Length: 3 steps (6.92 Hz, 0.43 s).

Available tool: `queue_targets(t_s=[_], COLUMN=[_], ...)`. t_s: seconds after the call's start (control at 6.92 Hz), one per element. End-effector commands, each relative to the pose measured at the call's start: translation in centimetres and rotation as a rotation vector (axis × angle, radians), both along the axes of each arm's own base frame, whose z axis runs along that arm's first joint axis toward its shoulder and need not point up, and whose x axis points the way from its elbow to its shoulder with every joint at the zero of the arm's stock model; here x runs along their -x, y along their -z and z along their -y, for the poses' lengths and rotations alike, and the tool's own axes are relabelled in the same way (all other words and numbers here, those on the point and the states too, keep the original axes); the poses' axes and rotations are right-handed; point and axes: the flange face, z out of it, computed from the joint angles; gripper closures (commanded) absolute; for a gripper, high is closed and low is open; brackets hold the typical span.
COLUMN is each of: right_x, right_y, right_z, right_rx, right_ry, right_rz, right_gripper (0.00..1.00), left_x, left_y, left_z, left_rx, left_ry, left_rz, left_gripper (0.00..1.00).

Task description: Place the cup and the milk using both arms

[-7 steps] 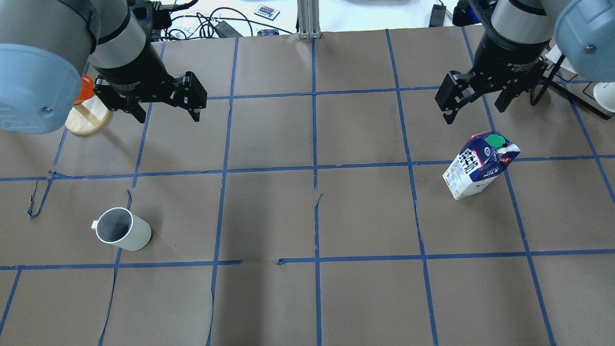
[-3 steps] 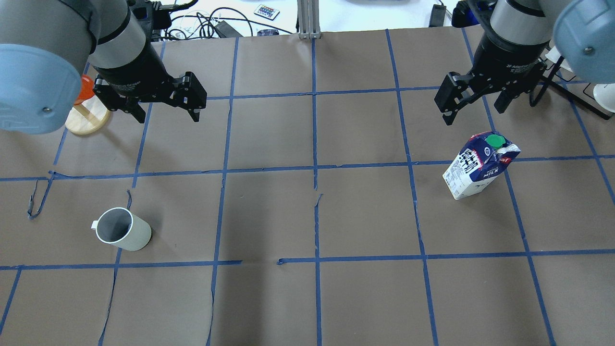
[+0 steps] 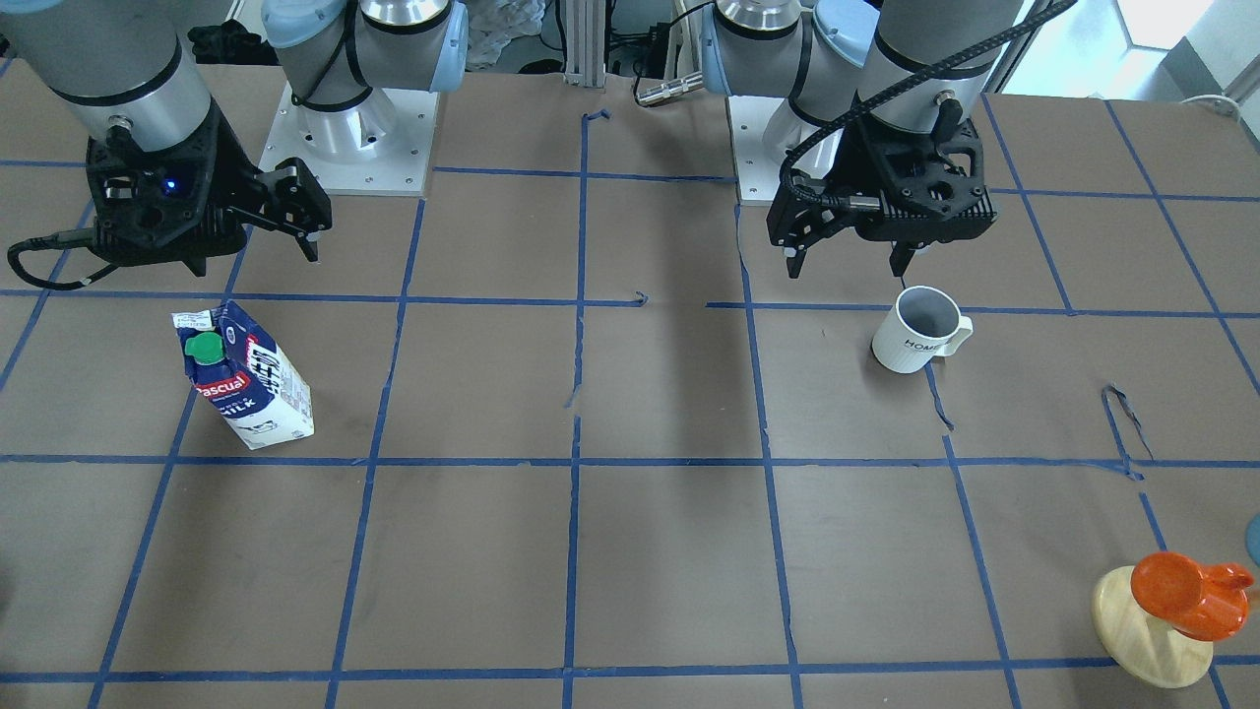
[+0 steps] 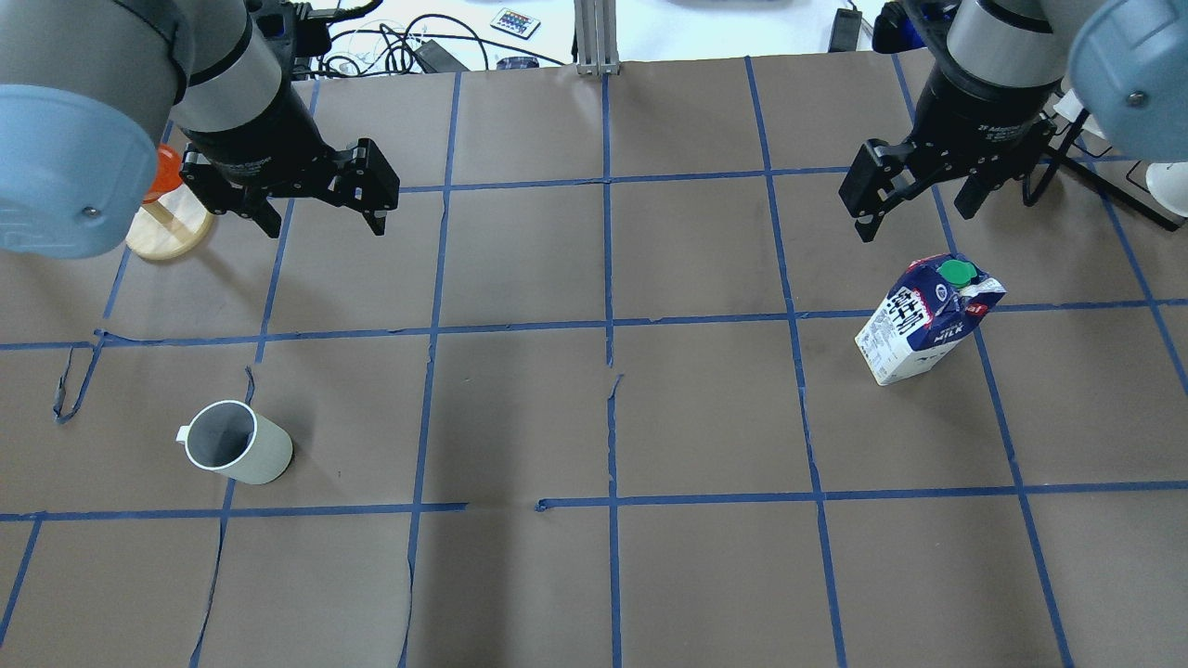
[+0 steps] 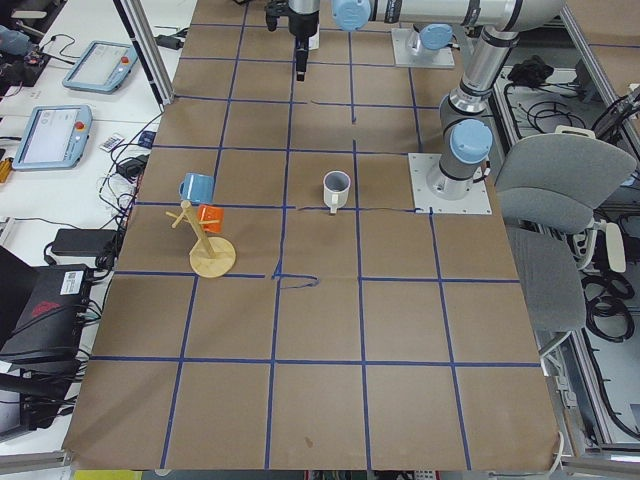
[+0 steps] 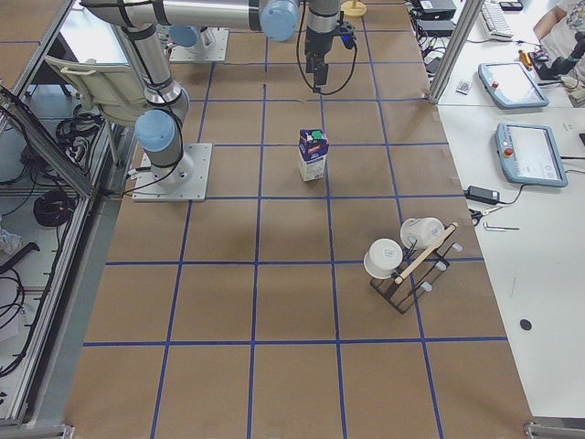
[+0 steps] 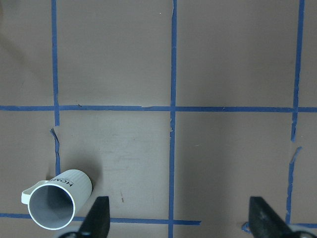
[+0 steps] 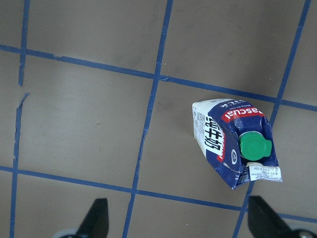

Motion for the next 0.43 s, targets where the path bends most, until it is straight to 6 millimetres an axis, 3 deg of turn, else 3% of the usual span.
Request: queue_targets(t_s=[0.0,0.29], right_x=[-0.38,-0.44], right_y=[0.05,0.41], right_z=[-0.1,-0.37], right_rx=[-0.002,-0.023], right_ry=[-0.007,-0.022], right_rz=[0.005,-0.011], right_gripper=[0.0,0.0], left_x=[0.0,0.0], left_y=[0.0,0.0], left_z=[0.0,0.0], left_rx=[0.0,0.0], left_ry=[0.0,0.001], left_rz=[0.0,0.0], left_gripper=[0.0,0.0])
